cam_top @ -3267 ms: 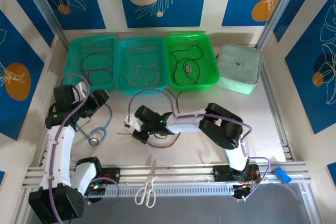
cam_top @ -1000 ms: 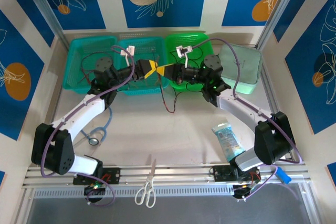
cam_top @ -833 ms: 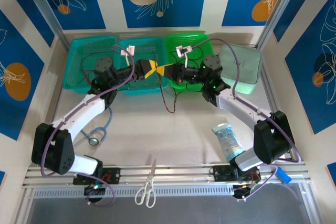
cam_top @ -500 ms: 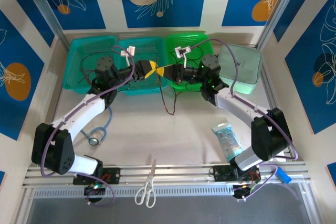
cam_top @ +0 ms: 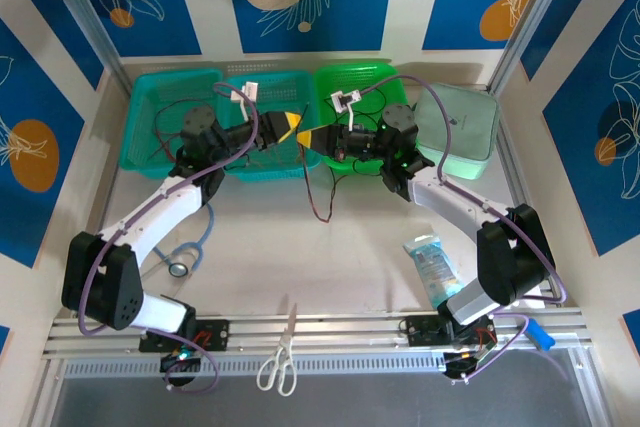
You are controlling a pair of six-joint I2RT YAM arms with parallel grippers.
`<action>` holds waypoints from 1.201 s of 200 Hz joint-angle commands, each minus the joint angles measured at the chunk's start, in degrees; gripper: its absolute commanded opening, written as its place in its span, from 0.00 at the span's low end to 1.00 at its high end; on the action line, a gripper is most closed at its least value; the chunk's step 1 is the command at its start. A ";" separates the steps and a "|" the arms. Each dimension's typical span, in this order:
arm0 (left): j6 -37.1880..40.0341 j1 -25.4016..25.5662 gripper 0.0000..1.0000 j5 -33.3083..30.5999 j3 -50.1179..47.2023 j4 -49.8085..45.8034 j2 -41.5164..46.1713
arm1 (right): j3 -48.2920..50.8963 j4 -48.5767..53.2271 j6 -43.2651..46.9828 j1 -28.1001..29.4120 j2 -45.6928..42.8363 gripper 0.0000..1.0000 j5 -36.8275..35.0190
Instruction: Untangle the cables
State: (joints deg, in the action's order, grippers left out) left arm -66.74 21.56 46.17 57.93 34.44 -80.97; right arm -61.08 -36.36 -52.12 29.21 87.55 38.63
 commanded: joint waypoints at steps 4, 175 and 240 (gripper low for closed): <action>2.47 0.79 0.00 -0.26 1.57 -1.26 1.01 | 0.58 1.03 0.69 -0.30 -2.04 0.00 -0.41; 30.90 -5.48 0.00 -14.46 18.84 -45.81 8.62 | 2.80 21.37 17.53 -0.26 -33.95 0.00 -36.82; 41.78 -5.80 0.00 -24.06 32.56 -57.39 7.82 | -3.36 23.66 23.06 -1.32 -37.73 0.00 -52.59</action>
State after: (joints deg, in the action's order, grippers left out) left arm -31.62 16.56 28.58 87.96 -15.42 -73.80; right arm -62.08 -13.52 -32.34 28.77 50.78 -4.93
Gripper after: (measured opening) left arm 0.060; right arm 0.050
